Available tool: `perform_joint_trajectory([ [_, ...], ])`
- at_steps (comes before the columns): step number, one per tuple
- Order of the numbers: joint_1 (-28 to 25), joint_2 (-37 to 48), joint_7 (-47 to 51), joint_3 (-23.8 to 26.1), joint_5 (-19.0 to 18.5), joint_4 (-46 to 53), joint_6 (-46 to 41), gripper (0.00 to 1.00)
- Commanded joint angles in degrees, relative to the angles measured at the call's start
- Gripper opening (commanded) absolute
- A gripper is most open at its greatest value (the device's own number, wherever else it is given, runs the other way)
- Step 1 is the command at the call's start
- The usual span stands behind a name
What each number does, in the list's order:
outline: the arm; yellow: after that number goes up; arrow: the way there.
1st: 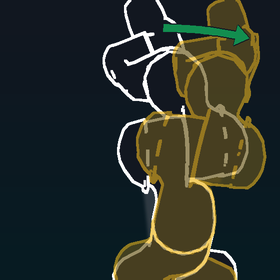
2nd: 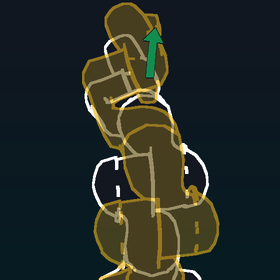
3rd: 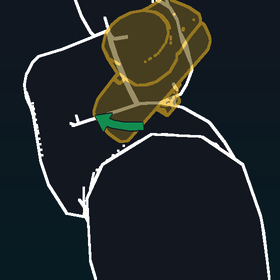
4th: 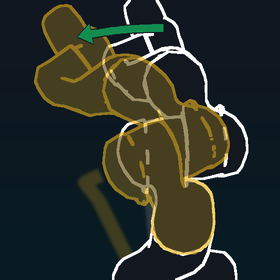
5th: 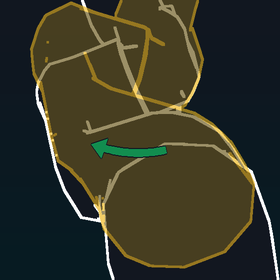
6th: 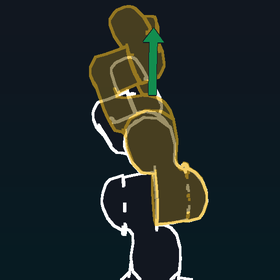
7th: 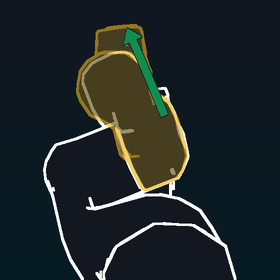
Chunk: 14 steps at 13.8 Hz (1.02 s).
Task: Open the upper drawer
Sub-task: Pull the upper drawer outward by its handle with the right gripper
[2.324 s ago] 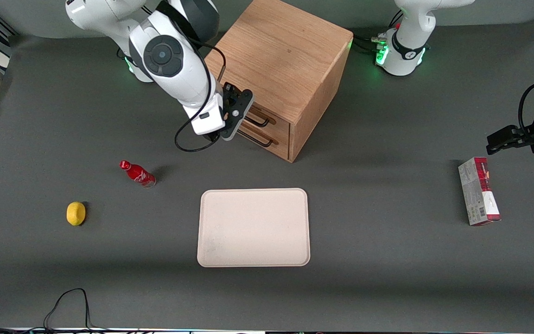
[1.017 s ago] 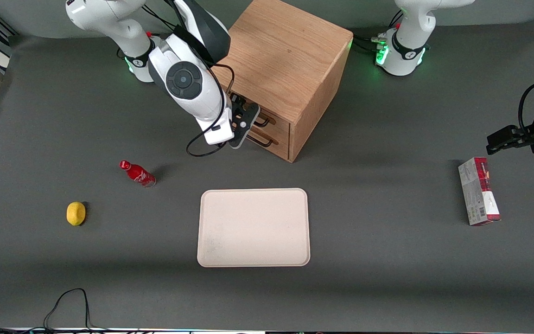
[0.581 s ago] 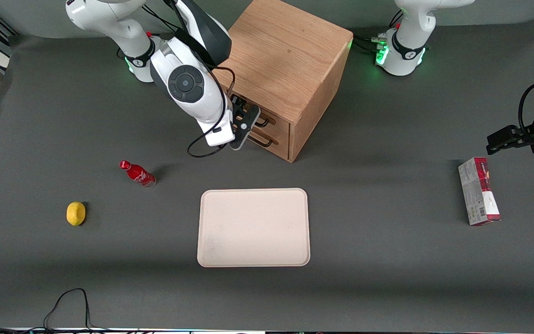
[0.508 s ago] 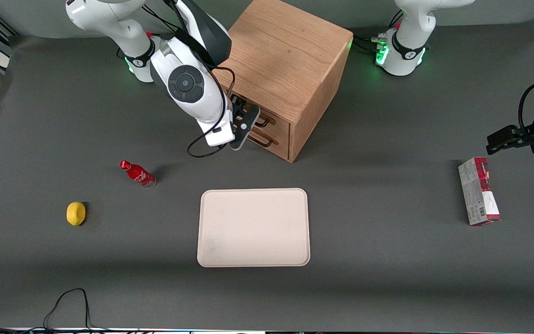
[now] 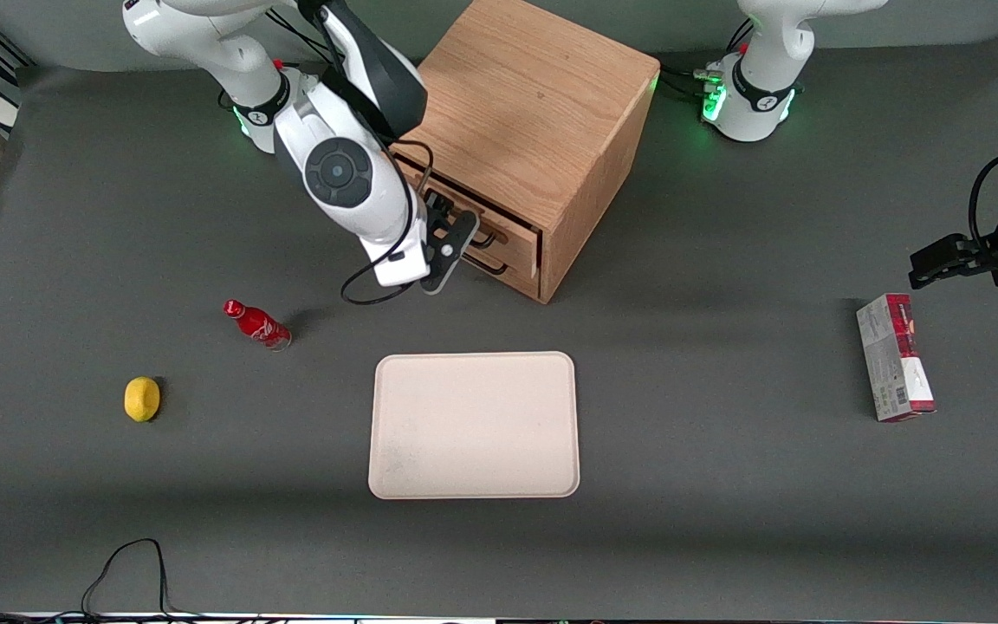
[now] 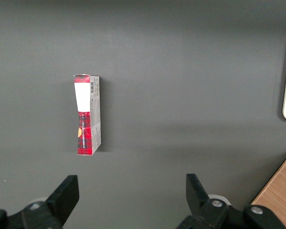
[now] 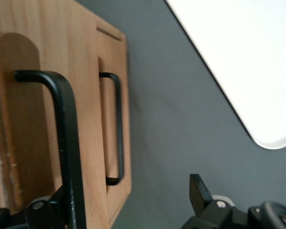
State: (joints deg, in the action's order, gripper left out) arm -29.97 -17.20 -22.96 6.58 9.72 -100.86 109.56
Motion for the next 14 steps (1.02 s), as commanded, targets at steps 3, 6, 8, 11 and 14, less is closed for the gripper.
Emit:
perform_joint_trajectory([
  [3, 0.3, -3.6, -0.4, -1.6, -2.2, 5.3, -1.0, 1.00],
  [6, 0.3, -3.9, -0.4, -2.8, -2.2, 6.3, -1.3, 1.00],
  [8, 0.2, -3.9, -0.4, -4.2, -2.2, 7.0, -1.3, 1.00],
  [11, 0.2, -4.8, -0.6, -5.4, -4.0, 9.0, -2.4, 1.00],
  [14, 0.3, -5.9, -1.6, -5.6, -4.9, 10.4, -2.3, 1.00],
])
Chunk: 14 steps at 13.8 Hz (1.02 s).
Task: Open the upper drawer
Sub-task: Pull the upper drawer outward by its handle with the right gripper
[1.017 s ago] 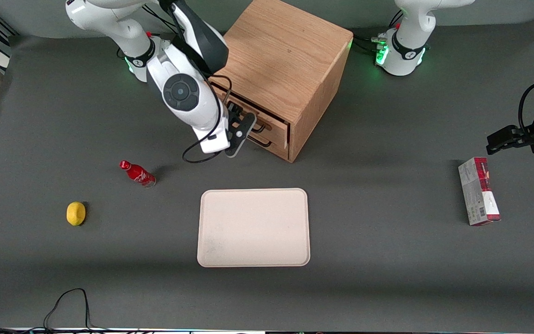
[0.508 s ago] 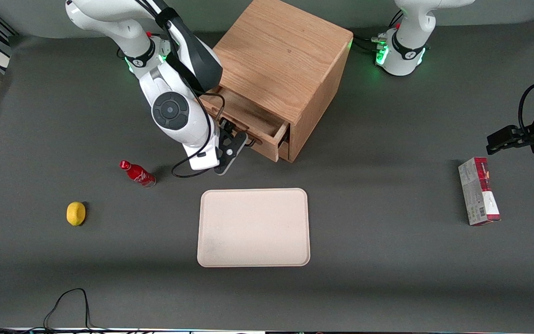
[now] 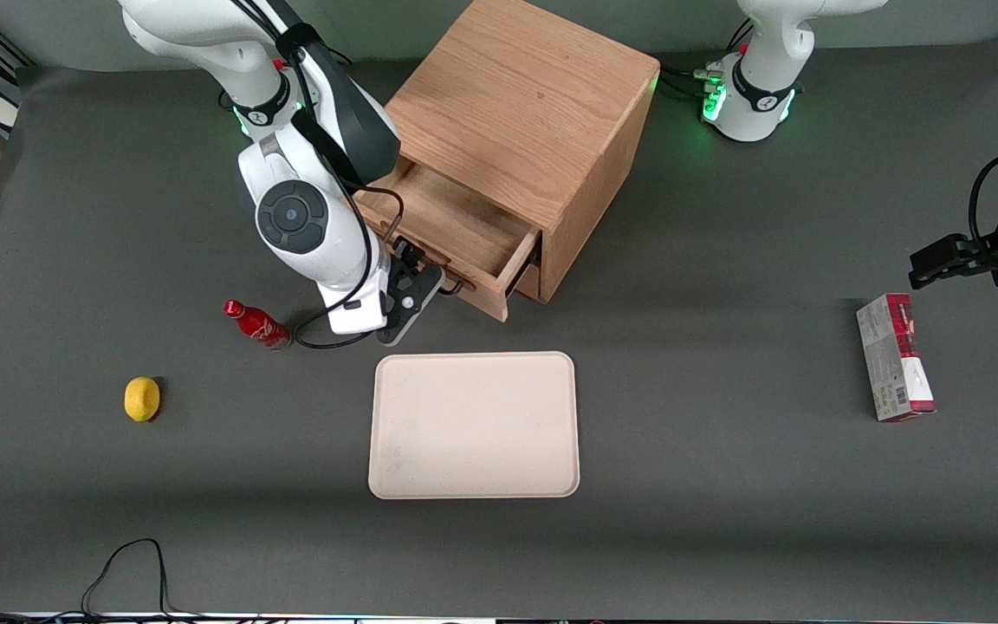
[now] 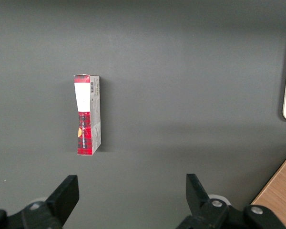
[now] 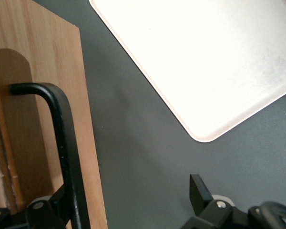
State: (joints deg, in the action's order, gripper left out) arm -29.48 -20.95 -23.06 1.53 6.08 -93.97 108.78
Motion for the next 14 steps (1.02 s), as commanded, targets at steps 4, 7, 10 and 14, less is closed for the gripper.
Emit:
perform_joint_trajectory([
  [4, 1.6, -4.3, -5.1, -1.4, -2.2, 6.2, -1.6, 1.00],
  [7, 3.7, -5.2, -5.9, -1.4, -1.8, 7.0, -1.6, 1.00],
  [10, 4.6, -6.4, -7.5, -1.4, -1.6, 8.5, -1.7, 1.00],
  [14, 5.8, -6.5, -7.2, -1.4, 0.1, 8.5, -1.7, 1.00],
])
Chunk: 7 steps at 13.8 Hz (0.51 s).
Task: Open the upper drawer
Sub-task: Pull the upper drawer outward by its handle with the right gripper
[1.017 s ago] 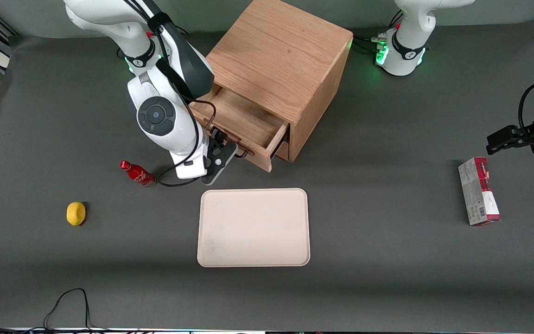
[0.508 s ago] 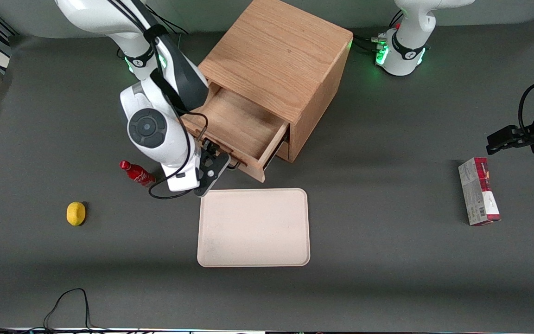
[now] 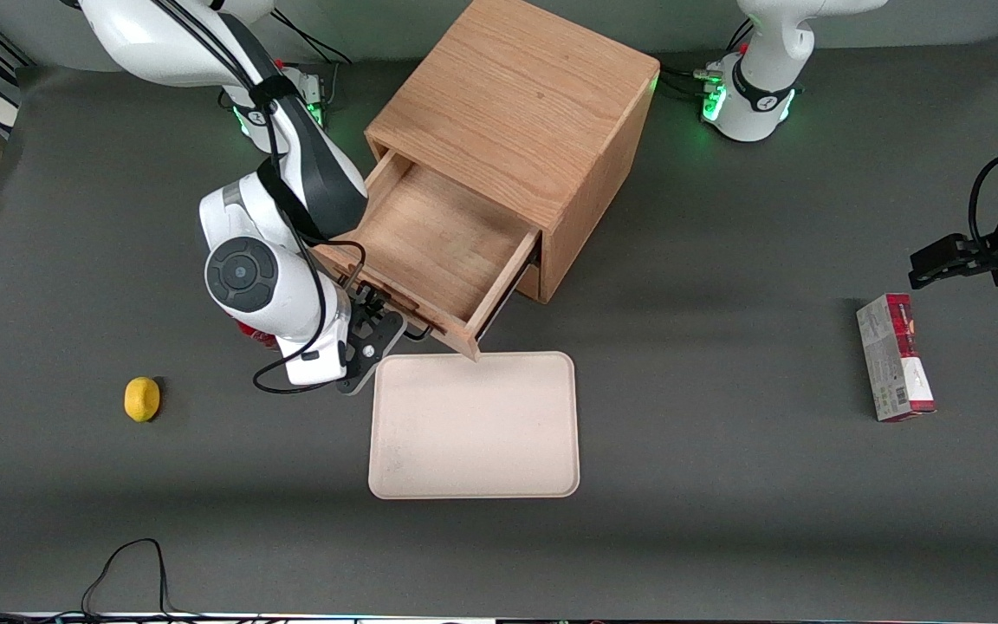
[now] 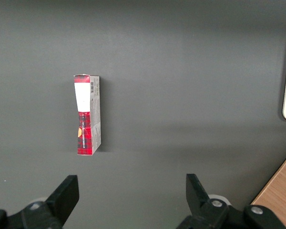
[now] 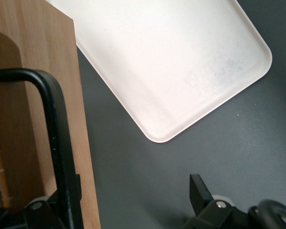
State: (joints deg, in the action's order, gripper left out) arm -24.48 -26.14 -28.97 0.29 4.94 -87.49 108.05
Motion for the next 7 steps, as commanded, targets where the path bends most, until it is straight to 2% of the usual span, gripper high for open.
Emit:
perform_joint_trajectory([
  [1, 1.0, -1.3, -1.4, -0.1, 1.2, 2.2, -1.2, 1.00],
  [5, 1.4, -2.1, -2.1, -0.1, 1.4, 5.0, -4.2, 1.00],
  [7, 2.2, -2.1, -4.2, -0.1, 3.0, 5.2, -4.4, 1.00],
])
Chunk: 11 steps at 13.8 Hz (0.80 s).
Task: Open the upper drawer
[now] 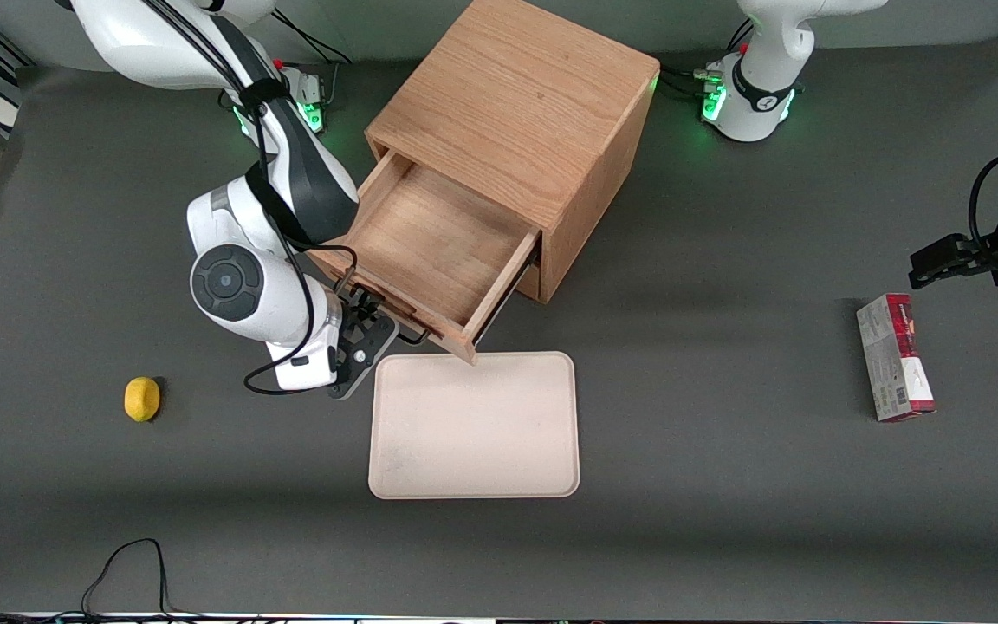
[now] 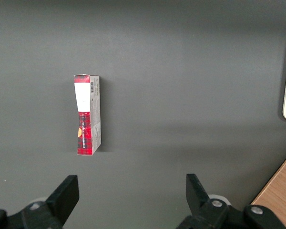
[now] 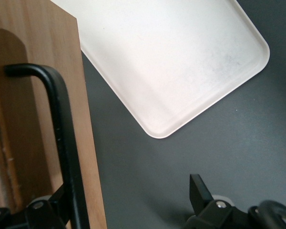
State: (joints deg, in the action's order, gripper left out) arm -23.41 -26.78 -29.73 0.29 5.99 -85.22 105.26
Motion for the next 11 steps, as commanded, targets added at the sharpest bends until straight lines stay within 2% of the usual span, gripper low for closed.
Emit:
perform_joint_trajectory([
  [1, 1.6, -1.4, -4.4, -0.1, 2.5, 3.0, -1.6, 1.00],
  [11, 3.6, -3.6, -4.9, -0.1, 2.4, 6.4, -1.6, 1.00],
])
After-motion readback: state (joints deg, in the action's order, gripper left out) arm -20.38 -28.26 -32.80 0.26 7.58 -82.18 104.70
